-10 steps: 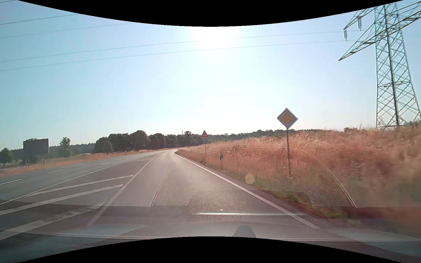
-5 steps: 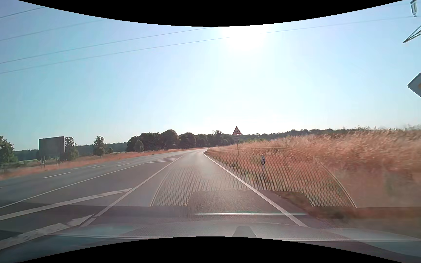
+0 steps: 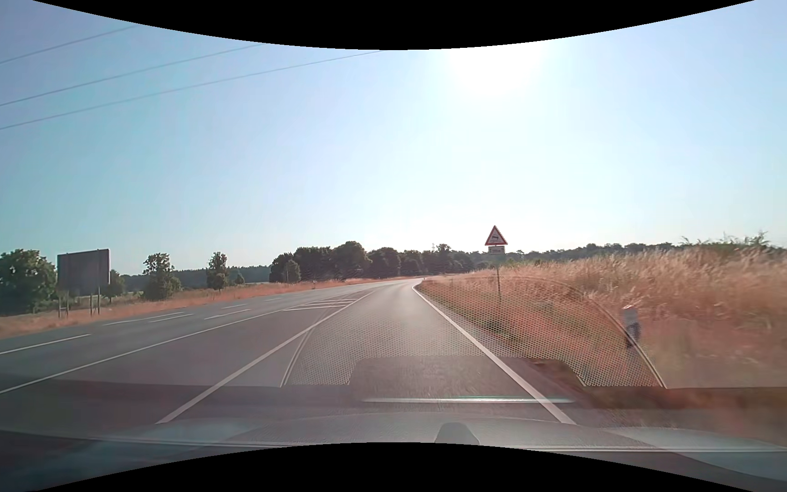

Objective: Follow the waypoints while adhering to traffic rules and regulations

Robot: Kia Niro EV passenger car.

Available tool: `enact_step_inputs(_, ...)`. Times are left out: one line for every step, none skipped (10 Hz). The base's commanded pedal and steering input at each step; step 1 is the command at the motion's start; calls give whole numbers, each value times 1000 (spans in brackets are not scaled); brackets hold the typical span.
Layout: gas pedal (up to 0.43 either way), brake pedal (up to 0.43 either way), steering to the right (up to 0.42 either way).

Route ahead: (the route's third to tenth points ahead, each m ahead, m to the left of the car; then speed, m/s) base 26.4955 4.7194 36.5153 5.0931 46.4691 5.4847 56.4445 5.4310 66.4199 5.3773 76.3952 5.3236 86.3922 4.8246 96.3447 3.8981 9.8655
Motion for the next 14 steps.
enact_step_inputs(220,0,-63)
enact_step_inputs(220,0,-59)
enact_step_inputs(220,0,-52)
enact_step_inputs(220,0,-42)
enact_step_inputs(220,0,-33)
enact_step_inputs(220,0,-25)
enact_step_inputs(220,0,-19)
enact_step_inputs(220,0,-16)
enact_step_inputs(220,0,-9)
enact_step_inputs(220,0,-3)
enact_step_inputs(220,0,-3)
enact_step_inputs(220,0,-2)
enact_step_inputs(220,0,-2)
enact_step_inputs(220,0,-1)
